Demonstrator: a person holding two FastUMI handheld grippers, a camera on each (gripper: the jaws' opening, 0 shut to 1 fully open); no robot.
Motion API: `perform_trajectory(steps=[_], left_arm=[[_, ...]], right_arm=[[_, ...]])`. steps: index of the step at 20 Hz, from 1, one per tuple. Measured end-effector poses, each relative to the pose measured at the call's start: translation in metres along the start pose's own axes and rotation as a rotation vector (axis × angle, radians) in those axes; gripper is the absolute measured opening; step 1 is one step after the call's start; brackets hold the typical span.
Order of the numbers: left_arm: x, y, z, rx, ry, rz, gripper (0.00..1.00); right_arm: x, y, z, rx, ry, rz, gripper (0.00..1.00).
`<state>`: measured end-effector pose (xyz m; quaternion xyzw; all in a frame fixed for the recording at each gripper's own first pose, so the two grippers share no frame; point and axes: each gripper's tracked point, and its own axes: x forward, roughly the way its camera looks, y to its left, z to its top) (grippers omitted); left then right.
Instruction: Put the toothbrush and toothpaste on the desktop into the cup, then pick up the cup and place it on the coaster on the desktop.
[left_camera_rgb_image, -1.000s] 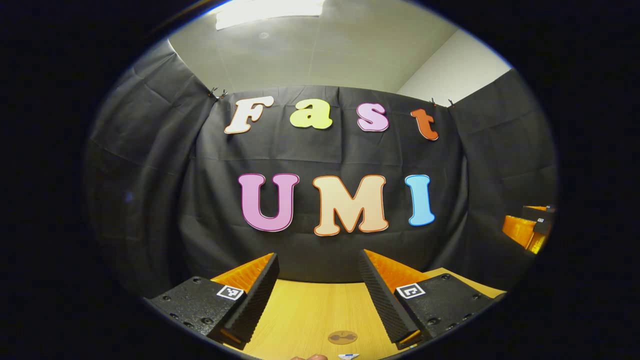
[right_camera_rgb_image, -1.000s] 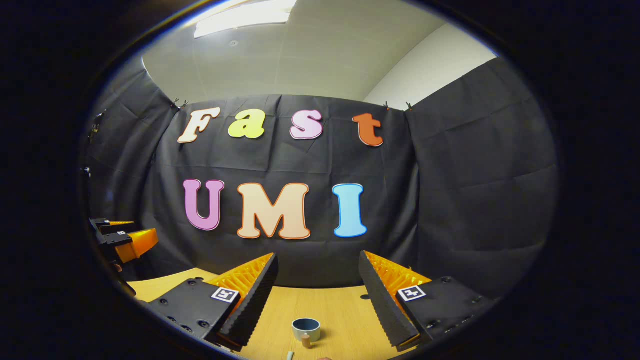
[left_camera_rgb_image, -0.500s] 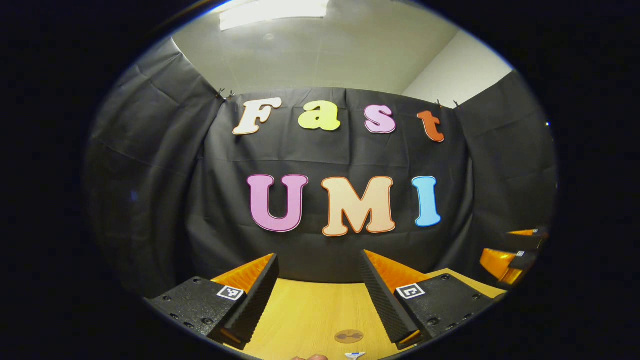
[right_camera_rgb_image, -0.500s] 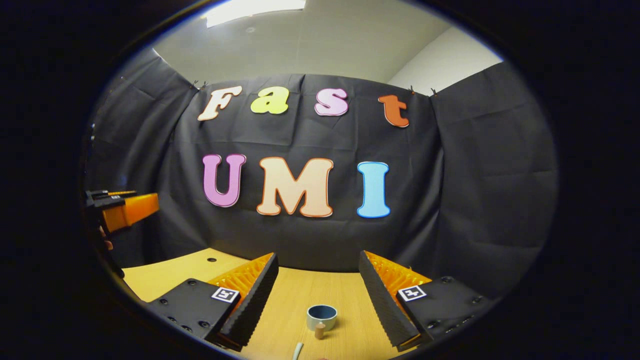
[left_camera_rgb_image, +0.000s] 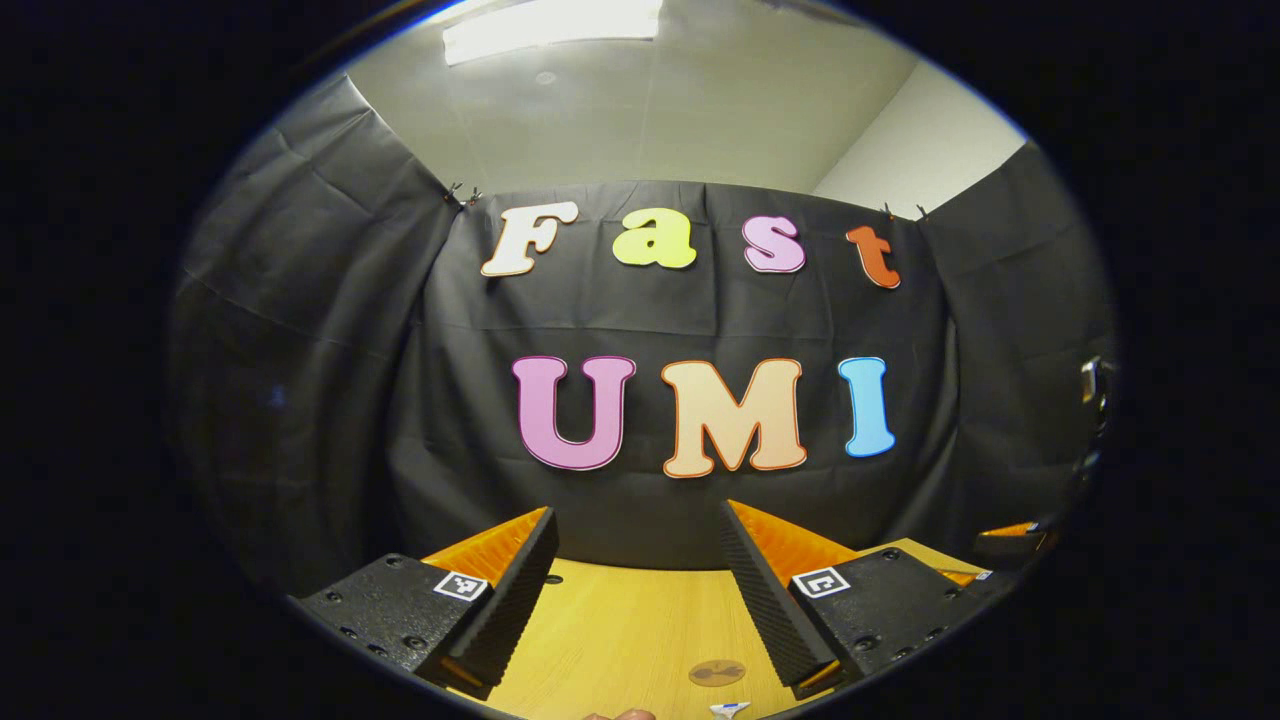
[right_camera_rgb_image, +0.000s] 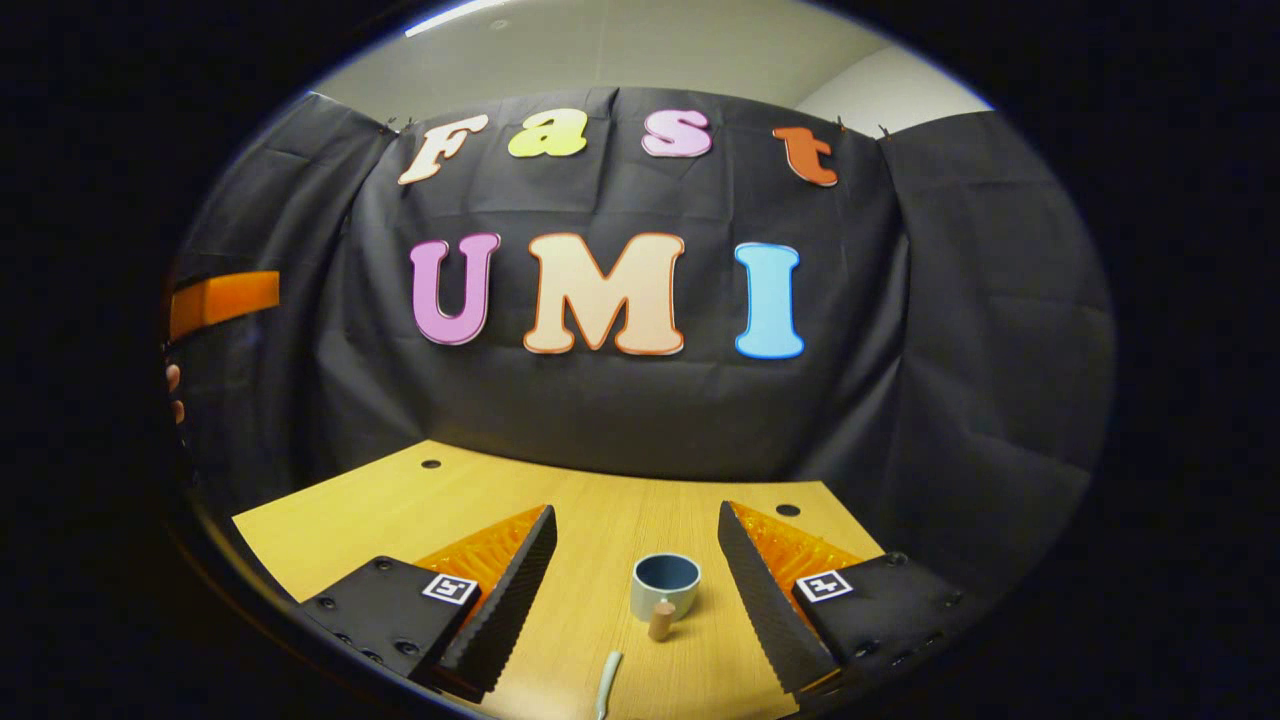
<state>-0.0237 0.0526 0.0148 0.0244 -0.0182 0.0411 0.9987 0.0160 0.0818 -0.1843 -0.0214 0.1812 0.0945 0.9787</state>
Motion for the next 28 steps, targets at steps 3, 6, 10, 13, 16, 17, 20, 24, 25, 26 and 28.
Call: perform_trajectory(steps=[3,6,10,13,16,17,20,24,25,26,28], left_arm=[[-0.002,0.004,-0.001,0.004,0.004,0.008,0.94],[-0.004,0.006,-0.002,0.007,0.009,0.012,0.94],[-0.005,0.01,-0.003,0.018,0.012,0.022,0.94],[-0.005,0.012,-0.005,0.025,0.018,0.031,0.94],[-0.004,0.016,-0.004,0.034,0.017,0.042,0.94],[-0.005,0.017,-0.004,0.036,0.015,0.044,0.94],[-0.004,0.021,-0.004,0.043,0.017,0.057,0.94],[-0.006,0.026,-0.008,0.048,0.027,0.069,0.94],[-0.006,0.028,-0.009,0.05,0.03,0.072,0.94],[-0.006,0.028,-0.011,0.05,0.034,0.074,0.94],[-0.006,0.03,-0.013,0.046,0.04,0.078,0.94]], right_arm=[[0.011,0.002,-0.036,0.007,0.09,0.018,1.0],[0.023,0.002,-0.076,-0.003,0.183,0.021,0.99],[0.034,0.004,-0.117,0.003,0.285,0.031,1.0],[0.041,0.007,-0.145,0.0,0.348,0.035,1.0],[0.041,0.013,-0.174,-0.003,0.415,0.047,1.0],[0.042,0.013,-0.184,-0.01,0.433,0.046,1.0],[0.042,0.012,-0.206,-0.028,0.491,0.039,1.0],[0.037,0.011,-0.238,-0.044,0.577,0.029,0.97],[0.034,0.009,-0.245,-0.049,0.605,0.026,0.97],[0.031,0.009,-0.25,-0.053,0.633,0.028,0.96],[0.028,0.009,-0.26,-0.061,0.678,0.031,0.93]])
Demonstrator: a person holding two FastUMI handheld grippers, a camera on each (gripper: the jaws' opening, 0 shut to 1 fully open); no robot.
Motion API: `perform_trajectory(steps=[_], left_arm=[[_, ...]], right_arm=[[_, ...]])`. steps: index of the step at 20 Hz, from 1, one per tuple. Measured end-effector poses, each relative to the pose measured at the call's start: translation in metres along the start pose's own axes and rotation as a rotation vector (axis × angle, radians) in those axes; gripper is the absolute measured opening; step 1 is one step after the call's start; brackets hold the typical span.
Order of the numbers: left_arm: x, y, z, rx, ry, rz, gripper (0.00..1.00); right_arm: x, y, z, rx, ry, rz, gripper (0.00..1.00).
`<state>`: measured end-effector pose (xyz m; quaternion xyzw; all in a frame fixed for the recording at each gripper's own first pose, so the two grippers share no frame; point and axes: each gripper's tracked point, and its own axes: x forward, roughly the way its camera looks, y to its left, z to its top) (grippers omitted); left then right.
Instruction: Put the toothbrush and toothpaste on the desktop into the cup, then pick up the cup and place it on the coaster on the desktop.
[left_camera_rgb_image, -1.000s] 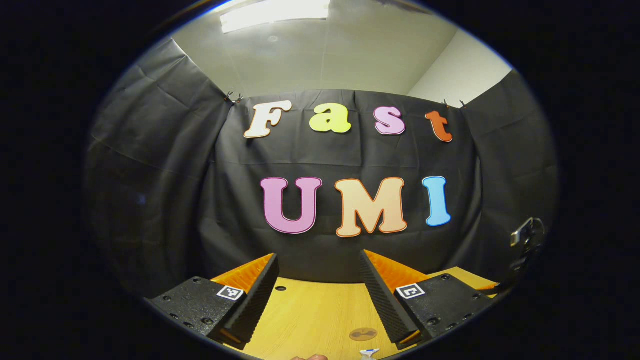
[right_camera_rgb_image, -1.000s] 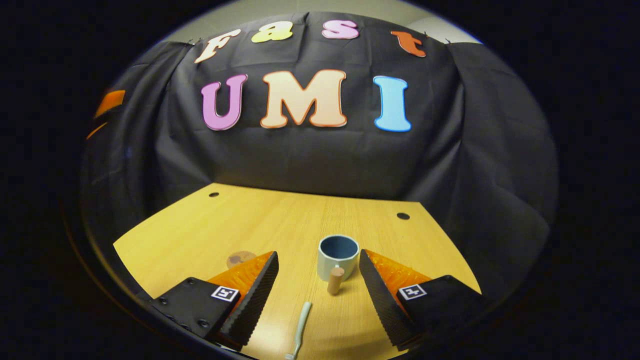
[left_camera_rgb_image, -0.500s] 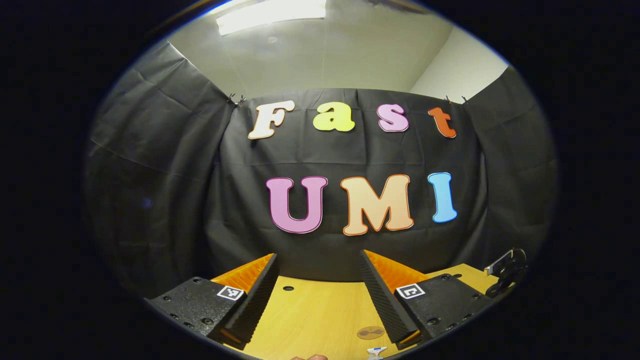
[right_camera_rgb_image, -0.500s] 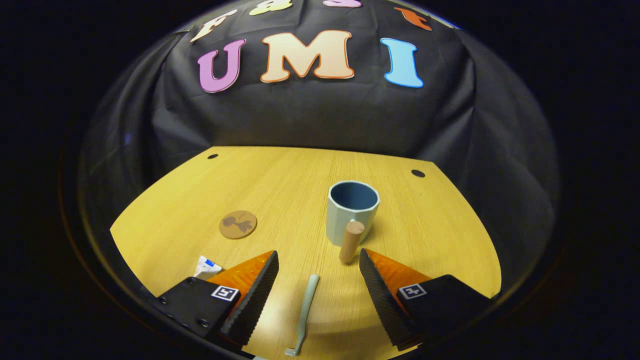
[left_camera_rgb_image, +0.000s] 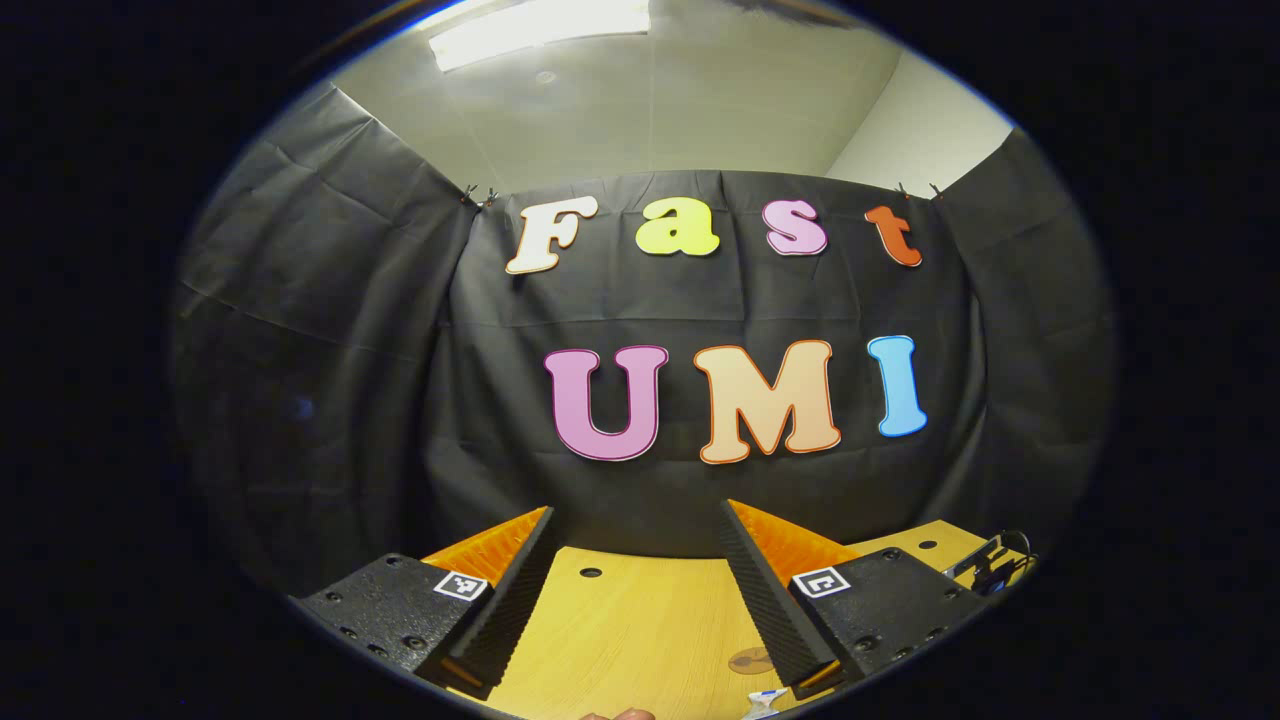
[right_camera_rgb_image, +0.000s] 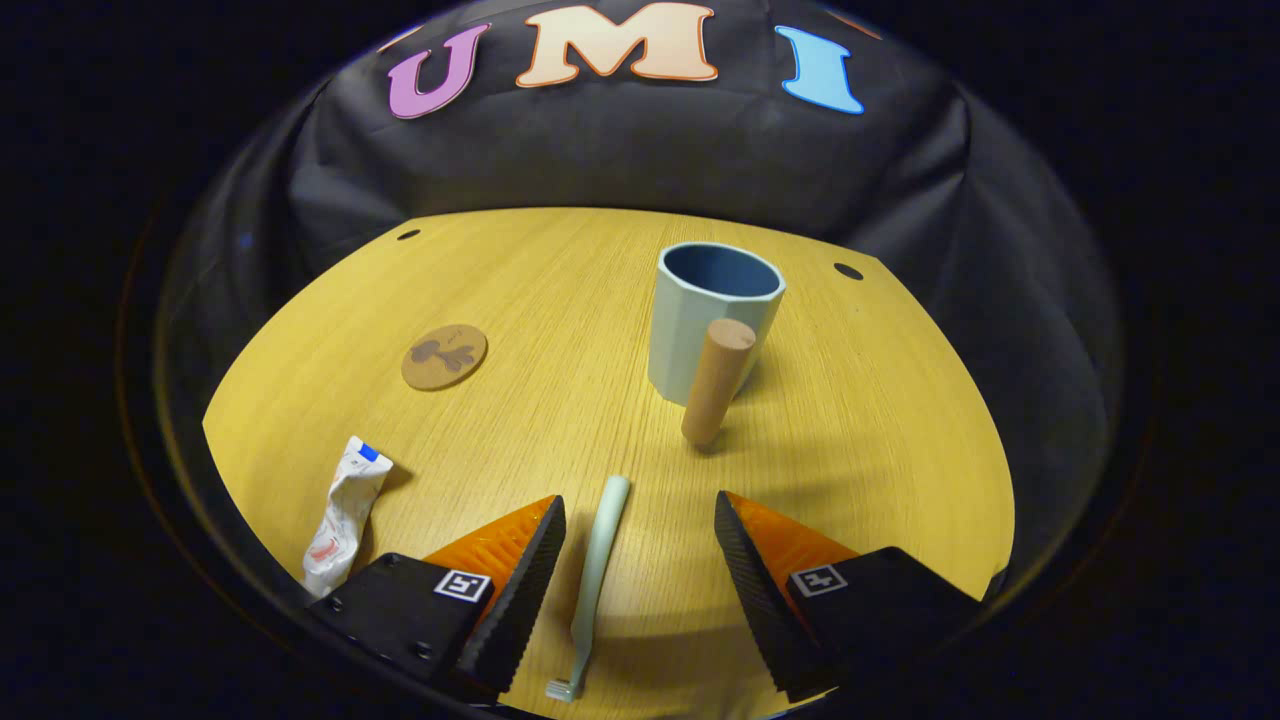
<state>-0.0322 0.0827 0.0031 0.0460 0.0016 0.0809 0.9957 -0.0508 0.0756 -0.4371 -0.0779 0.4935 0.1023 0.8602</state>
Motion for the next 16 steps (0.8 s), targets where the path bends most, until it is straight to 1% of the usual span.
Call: perform_trajectory(steps=[2,3,5,7,8,9,11,12,14,15,16], left_arm=[[0.0,0.001,-0.002,-0.001,0.008,0.003,0.95],[0.001,0.002,-0.003,-0.001,0.01,0.005,0.94],[0.001,0.002,-0.006,-0.003,0.015,0.006,0.94],[0.001,0.002,-0.009,-0.003,0.023,0.008,0.94],[0.0,0.002,-0.01,-0.005,0.027,0.008,0.94],[0.001,0.002,-0.011,-0.008,0.03,0.008,0.94],[0.0,0.003,-0.013,-0.012,0.037,0.009,0.94],[0.001,0.002,-0.014,-0.013,0.04,0.009,0.94],[0.002,0.001,-0.017,-0.016,0.047,0.006,0.94],[0.003,-0.001,-0.018,-0.017,0.052,0.004,0.94],[0.003,-0.001,-0.021,-0.018,0.058,0.001,0.94]], right_arm=[[0.002,0.0,-0.007,-0.02,0.039,-0.004,0.88],[0.004,0.003,-0.01,-0.028,0.057,0.009,0.87],[0.007,0.007,-0.015,-0.039,0.092,0.015,0.78],[0.007,0.009,-0.015,-0.038,0.117,0.024,0.75],[0.007,0.01,-0.016,-0.036,0.133,0.027,0.7],[0.007,0.011,-0.017,-0.034,0.153,0.028,0.7],[0.007,0.014,-0.019,-0.022,0.198,0.045,0.64],[0.007,0.016,-0.019,-0.016,0.217,0.052,0.58],[0.007,0.018,-0.019,-0.003,0.246,0.073,0.5],[0.009,0.016,-0.02,0.005,0.255,0.07,0.51],[0.01,0.015,-0.02,0.006,0.268,0.07,0.43]])
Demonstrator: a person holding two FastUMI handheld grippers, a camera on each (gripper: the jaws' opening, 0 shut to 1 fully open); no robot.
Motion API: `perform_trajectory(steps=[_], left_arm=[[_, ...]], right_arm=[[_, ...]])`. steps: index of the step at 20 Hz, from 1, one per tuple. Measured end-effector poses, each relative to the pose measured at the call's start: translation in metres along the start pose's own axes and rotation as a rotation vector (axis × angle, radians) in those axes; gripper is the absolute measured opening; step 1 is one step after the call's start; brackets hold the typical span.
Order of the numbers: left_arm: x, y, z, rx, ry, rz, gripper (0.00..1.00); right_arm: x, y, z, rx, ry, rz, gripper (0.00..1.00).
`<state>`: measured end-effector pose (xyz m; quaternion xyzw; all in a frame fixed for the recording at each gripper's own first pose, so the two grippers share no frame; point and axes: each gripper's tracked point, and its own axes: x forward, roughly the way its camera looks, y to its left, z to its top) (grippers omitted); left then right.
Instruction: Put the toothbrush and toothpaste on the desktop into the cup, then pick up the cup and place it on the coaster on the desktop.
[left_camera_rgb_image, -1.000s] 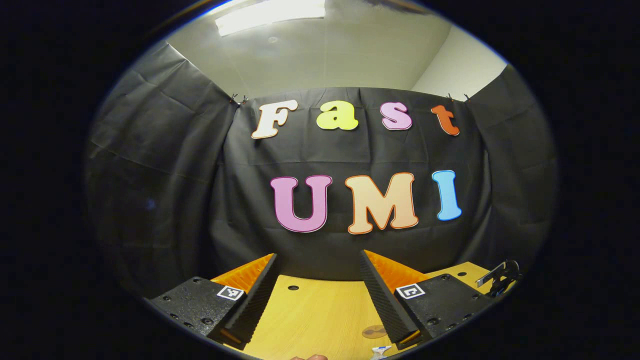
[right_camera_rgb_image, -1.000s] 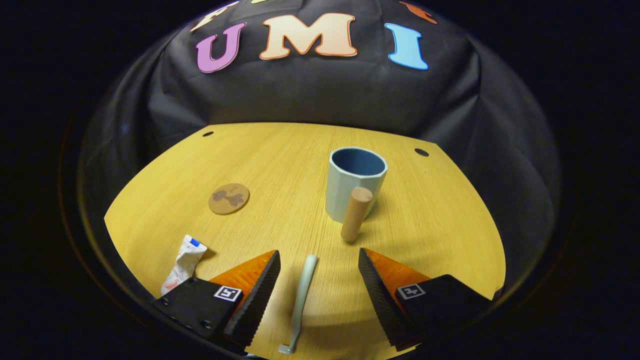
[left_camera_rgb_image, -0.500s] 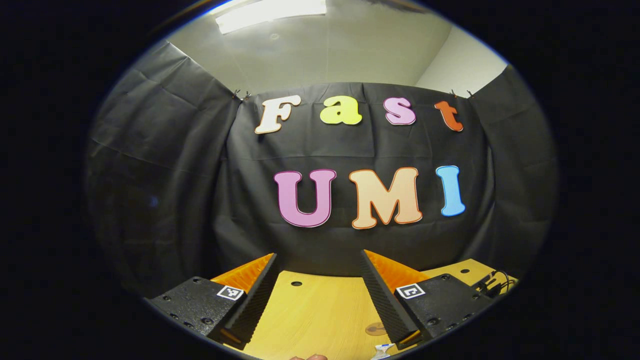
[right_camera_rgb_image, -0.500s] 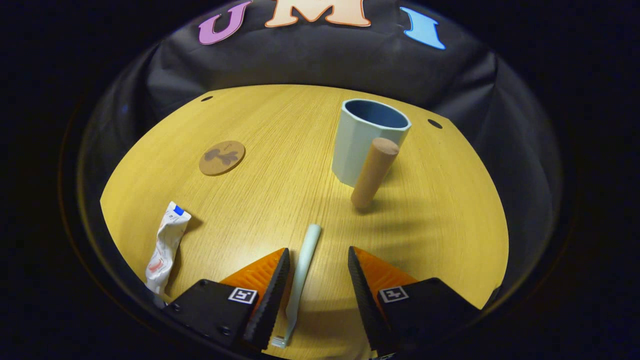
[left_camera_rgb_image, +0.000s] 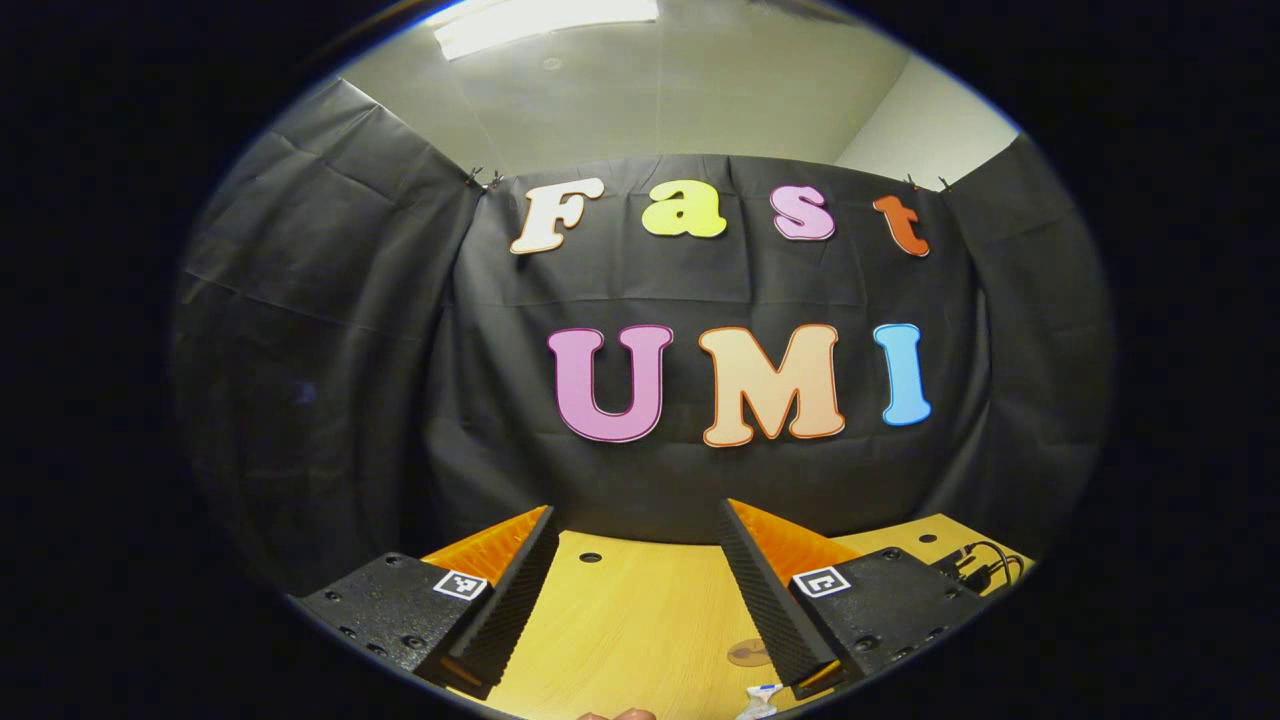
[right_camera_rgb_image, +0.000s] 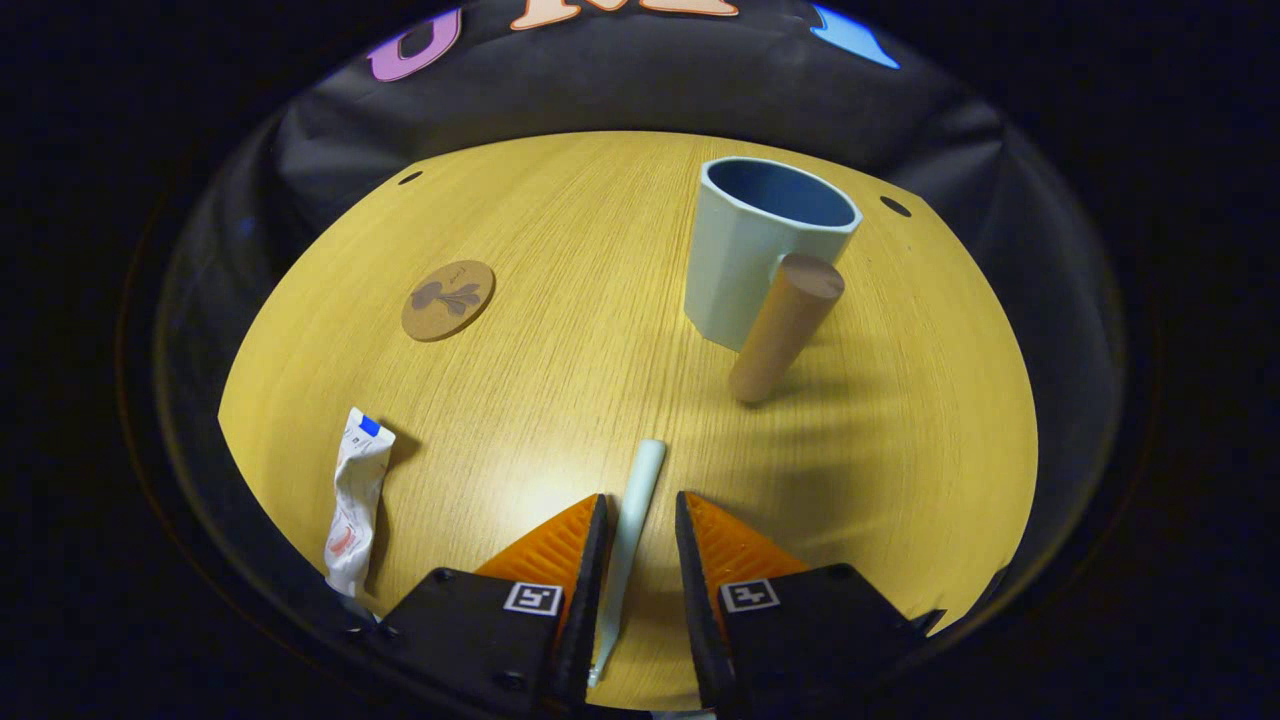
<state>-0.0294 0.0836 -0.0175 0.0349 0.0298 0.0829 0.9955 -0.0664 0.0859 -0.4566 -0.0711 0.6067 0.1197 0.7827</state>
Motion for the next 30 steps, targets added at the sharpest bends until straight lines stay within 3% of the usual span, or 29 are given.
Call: perform_trajectory(steps=[2,4,5,10,17,30], left_arm=[[0.001,-0.002,-0.003,-0.002,0.009,-0.005,0.94],[0.003,-0.006,-0.006,-0.001,0.017,-0.012,0.95],[0.004,-0.007,-0.008,0.001,0.023,-0.016,0.94],[0.005,-0.018,-0.035,-0.011,0.108,-0.052,0.95],[-0.002,-0.047,-0.108,-0.03,0.339,-0.126,0.95],[-0.054,-0.12,-0.254,0.04,0.797,-0.352,0.96]], right_arm=[[-0.001,-0.001,0.0,0.003,0.028,0.003,0.3],[0.003,-0.001,0.0,0.004,0.049,0.008,0.27],[0.0,-0.001,-0.001,-0.003,0.053,0.016,0.1],[0.0,0.0,-0.001,0.005,0.1,0.033,0.07],[0.001,-0.001,0.0,0.017,0.095,0.055,0.07],[0.0,-0.001,0.001,0.007,0.087,0.08,0.07]])
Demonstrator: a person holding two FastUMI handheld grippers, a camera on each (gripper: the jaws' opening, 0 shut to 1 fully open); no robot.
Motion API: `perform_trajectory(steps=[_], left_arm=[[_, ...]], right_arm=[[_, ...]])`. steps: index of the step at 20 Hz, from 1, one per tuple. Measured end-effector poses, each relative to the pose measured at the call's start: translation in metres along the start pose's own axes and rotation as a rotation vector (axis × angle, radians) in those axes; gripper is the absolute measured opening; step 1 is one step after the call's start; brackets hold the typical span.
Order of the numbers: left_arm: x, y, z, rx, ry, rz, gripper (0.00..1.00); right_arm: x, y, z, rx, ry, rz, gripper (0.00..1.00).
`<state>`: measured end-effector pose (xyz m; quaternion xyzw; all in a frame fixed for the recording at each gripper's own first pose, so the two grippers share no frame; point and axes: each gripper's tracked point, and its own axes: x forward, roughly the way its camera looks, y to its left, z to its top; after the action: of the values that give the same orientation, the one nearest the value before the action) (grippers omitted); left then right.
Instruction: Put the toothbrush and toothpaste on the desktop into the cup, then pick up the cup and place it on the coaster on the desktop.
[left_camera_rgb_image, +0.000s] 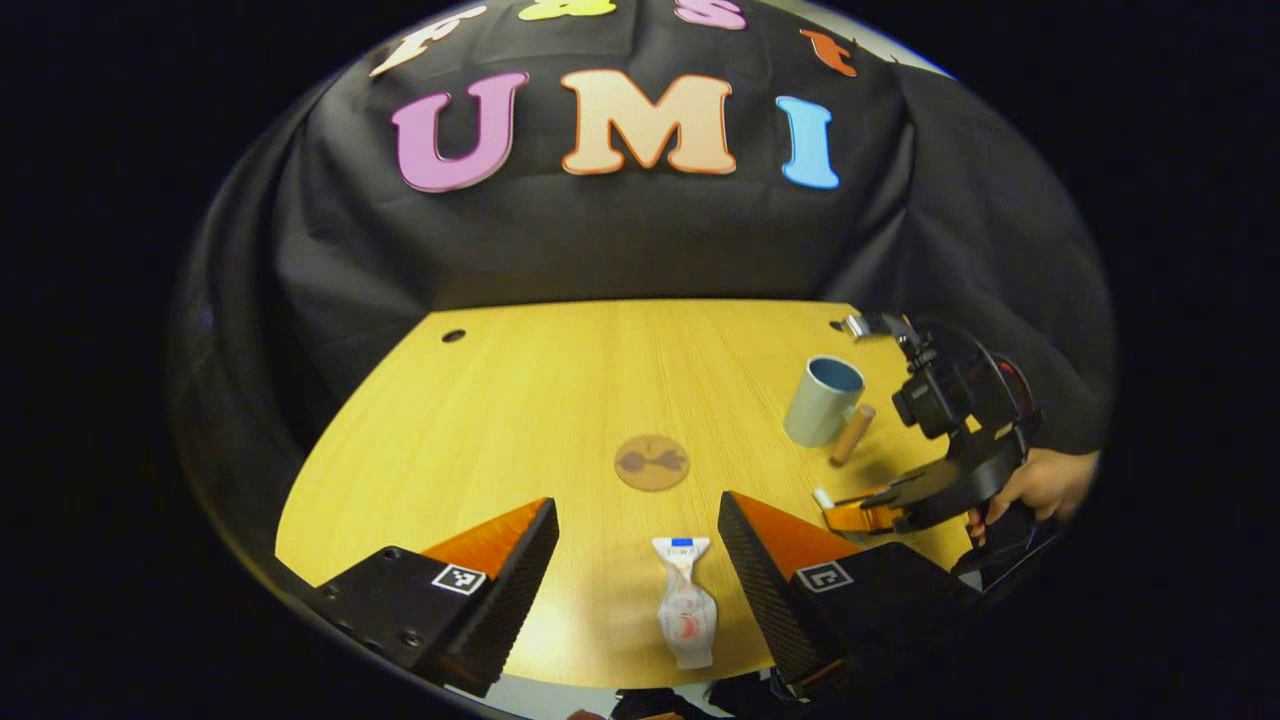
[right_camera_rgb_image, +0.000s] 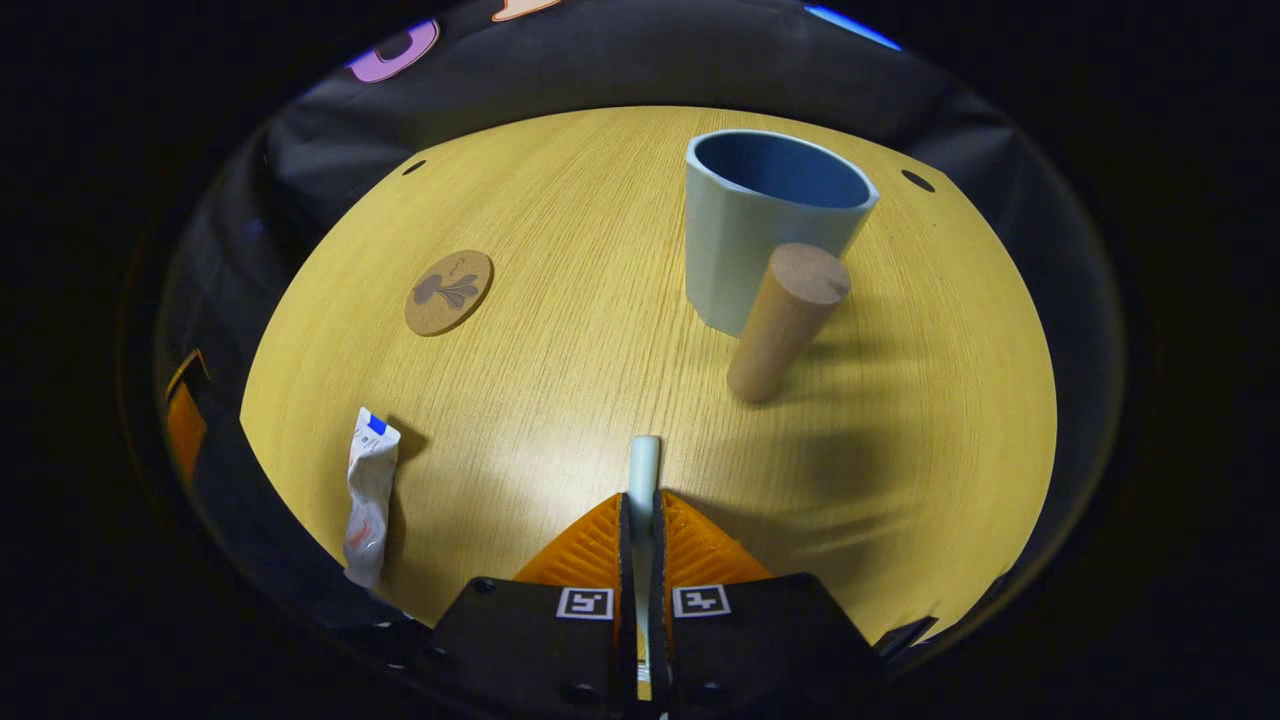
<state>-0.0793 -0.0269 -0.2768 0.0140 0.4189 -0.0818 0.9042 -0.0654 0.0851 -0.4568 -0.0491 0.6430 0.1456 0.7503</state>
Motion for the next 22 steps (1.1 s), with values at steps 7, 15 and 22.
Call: perform_trajectory(steps=[7,15,22], left_arm=[[0.029,-0.014,-0.054,-0.015,0.211,-0.03,0.96],[0.052,-0.022,-0.095,-0.015,0.364,-0.037,0.93],[0.068,-0.02,-0.109,-0.027,0.421,-0.031,0.78]], right_arm=[[0.0,0.0,-0.001,-0.01,-0.011,0.003,0.07],[0.0,0.0,-0.001,0.0,-0.021,0.016,0.07],[-0.001,0.0,0.0,0.005,-0.032,0.018,0.07]])
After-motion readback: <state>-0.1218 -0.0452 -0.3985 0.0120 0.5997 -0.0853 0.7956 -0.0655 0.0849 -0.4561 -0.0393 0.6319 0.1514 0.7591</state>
